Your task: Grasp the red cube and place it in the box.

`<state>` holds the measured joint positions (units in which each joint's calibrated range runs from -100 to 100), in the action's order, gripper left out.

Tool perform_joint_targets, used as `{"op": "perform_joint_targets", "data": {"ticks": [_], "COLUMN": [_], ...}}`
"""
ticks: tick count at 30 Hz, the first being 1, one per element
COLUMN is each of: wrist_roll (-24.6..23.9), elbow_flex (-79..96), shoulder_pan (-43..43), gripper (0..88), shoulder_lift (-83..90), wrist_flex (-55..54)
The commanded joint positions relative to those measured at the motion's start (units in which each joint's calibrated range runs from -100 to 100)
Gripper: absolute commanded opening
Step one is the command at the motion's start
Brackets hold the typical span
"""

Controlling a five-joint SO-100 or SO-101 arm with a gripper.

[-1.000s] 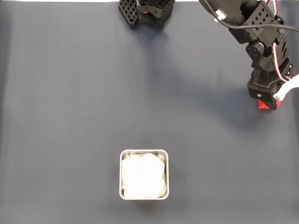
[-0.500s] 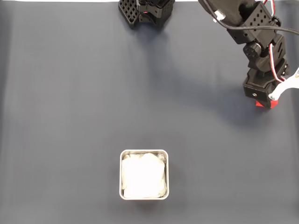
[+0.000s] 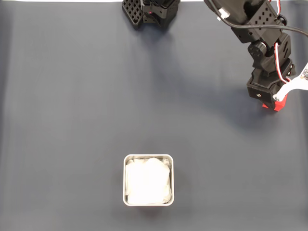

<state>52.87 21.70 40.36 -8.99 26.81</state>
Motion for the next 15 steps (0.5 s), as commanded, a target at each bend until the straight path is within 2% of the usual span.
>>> {"op": "perform_joint_targets", "data": {"ticks": [1,15], "wrist_roll": [-0.44,-0.49], "elbow_flex": [0.29,2.66], "shoulder_pan": [0.41,-0.02], "gripper": [40.2,35.8], "shoulder_lift": [5.09,7.78], "wrist_flex": [0.4,0.24]}}
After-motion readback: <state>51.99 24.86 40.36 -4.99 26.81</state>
